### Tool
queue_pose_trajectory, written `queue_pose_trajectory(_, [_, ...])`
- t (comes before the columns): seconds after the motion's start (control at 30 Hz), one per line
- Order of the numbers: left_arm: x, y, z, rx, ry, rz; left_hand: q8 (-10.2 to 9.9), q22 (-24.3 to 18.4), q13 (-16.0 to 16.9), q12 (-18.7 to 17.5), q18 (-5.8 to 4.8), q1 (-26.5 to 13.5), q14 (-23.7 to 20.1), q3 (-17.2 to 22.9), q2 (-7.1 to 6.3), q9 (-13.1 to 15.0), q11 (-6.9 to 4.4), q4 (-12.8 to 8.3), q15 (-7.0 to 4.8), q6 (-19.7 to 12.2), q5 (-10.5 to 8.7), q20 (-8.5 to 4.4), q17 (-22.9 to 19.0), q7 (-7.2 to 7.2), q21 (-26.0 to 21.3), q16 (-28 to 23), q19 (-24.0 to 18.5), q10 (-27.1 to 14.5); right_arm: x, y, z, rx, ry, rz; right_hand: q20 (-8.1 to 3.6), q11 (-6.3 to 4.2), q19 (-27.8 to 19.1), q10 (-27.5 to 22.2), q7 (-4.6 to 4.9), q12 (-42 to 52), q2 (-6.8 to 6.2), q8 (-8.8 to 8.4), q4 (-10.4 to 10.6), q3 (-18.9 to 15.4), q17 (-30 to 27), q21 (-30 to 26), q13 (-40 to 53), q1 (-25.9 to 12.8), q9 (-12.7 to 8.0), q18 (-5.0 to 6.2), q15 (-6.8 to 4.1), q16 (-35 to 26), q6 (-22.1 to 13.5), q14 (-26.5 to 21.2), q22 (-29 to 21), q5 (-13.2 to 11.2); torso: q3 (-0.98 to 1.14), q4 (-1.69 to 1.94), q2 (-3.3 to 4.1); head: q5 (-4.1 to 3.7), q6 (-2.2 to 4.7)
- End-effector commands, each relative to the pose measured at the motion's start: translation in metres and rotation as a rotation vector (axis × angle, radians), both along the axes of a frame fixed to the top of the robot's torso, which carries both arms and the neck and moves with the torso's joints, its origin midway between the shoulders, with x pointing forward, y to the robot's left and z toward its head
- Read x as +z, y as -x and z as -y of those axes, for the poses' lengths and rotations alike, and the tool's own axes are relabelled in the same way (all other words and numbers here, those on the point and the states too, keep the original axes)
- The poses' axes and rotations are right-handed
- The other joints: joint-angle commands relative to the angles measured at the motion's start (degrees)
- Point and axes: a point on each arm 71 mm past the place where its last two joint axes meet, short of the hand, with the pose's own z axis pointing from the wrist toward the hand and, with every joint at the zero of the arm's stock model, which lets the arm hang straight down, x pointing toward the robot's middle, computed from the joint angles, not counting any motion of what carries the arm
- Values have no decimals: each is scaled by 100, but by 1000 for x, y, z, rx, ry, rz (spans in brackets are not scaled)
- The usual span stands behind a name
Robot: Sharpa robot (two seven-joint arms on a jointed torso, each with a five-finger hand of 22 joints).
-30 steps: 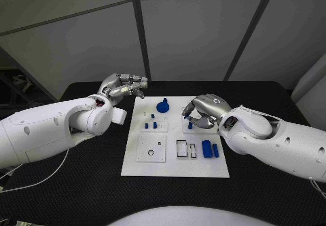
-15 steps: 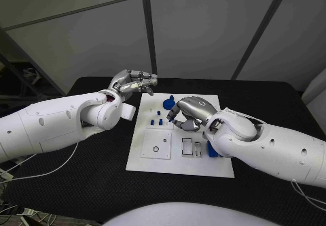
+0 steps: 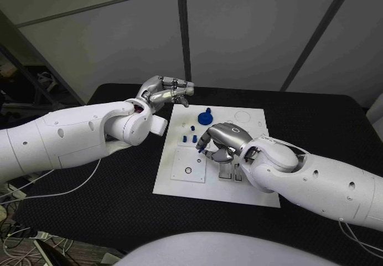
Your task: Assemble the parts on the task board
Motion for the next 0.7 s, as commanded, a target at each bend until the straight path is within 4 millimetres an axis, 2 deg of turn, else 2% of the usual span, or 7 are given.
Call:
queue_pose_trajectory(0.03, [1,0,2,-11,8,3,-7,-6,6,8,-110,10,-24,-26,68,-9,-4,8,8,-11,29,7,-8,13,-26,-26,-36,-54,-3,1,-2,20,20,-24,28,-143,13,167,40,-31,-36,-13,-3,28,-11,33,-2,-28,9,-74,-15,18,-8,264,1,30,4,-9,-2,35,-22])
queue_pose_trajectory(0.7, [1,0,3,-18,8,-7,-9,-10,7,11,-111,12,-26,-30,89,-9,5,11,15,-22,32,11,-13,23,-35,-32,-34,-67,-19,4,-5,31,73,-50,32,-137,9,159,46,-47,-28,-23,5,27,-14,36,3,-40,12,-74,-10,20,-18,262,4,45,4,-1,-4,51,-84])
